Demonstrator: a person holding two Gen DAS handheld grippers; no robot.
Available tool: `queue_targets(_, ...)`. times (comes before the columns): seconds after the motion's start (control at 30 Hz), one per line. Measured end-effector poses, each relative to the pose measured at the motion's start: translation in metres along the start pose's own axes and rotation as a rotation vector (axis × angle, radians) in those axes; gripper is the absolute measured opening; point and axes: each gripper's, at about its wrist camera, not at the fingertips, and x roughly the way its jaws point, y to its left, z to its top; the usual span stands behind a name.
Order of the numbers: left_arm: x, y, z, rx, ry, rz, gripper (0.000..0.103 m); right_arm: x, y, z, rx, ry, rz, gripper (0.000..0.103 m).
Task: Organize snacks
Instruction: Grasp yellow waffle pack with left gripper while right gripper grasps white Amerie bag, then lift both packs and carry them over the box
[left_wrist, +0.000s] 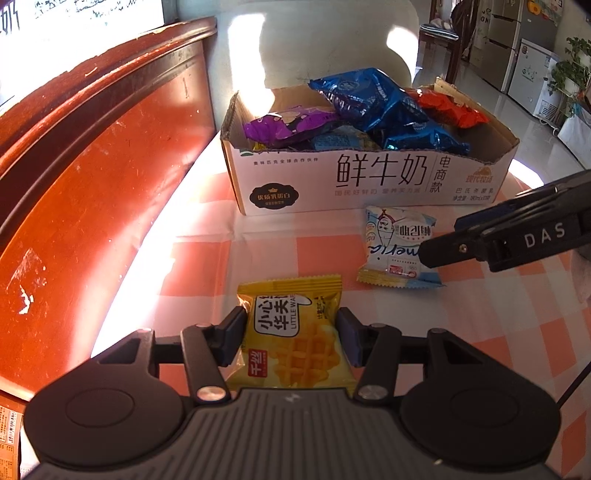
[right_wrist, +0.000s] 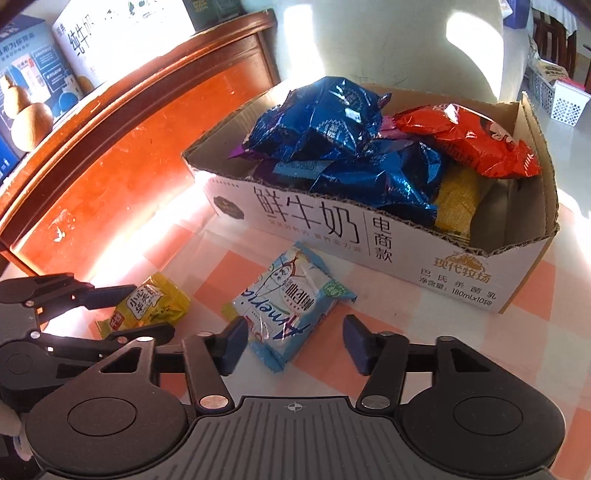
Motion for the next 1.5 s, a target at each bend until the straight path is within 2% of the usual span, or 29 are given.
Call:
queue_targets(0.1, -0.001, 0.004, 0.002, -0.023, -0.007, 0.028, 0.052, 0.009, 0.000, 0.006, 0.079, 0.016, 0.019, 0.069)
queue_targets(0.27, -0.001, 0.012, 0.002, -0.051, -0.010, 0.075, 0.052, 0.031, 0.005, 0.011, 0.206, 0.050, -0.002, 0.071)
queue_targets(0.3, -0.001, 0.012, 0.002, -0.049, -0.011, 0.085, 0.052, 0.033, 0.007, 0.011, 0.216, 0.032, -0.015, 0.074)
queue_targets(0.57, 0.001, 0.012, 0.001, -0.059, -0.002, 0.095, 0.052, 0.043, 0.028, 0.006, 0.066, -0.042, -0.133, 0.073)
queue_targets(0.67, 0.001, 0.011, 0.001, -0.057, -0.003, 0.095, 0.052, 0.044, 0.028, 0.005, 0.022, -0.050, -0.162, 0.057)
queue_targets(0.73, 0.000, 0.010, 0.002, -0.056, -0.009, 0.098, 0.052, 0.042, 0.024, 0.004, 0.018, -0.044, -0.139, 0.051)
queue_targets(0.97, -0.008, 0.007, 0.006, -0.049, -0.038, 0.094, 0.052, 0.030, 0.014, -0.001, 0.025, -0.034, -0.091, 0.051)
queue_targets(1.27, -0.020, 0.000, 0.013, -0.036, -0.098, 0.119, 0.052, -0.004, 0.020, -0.001, -0.018, -0.080, -0.040, 0.051)
queue_targets(1.5, -0.039, -0.007, 0.033, -0.028, -0.184, 0.134, 0.052, -0.036, 0.024, 0.008, -0.042, -0.161, -0.003, 0.051)
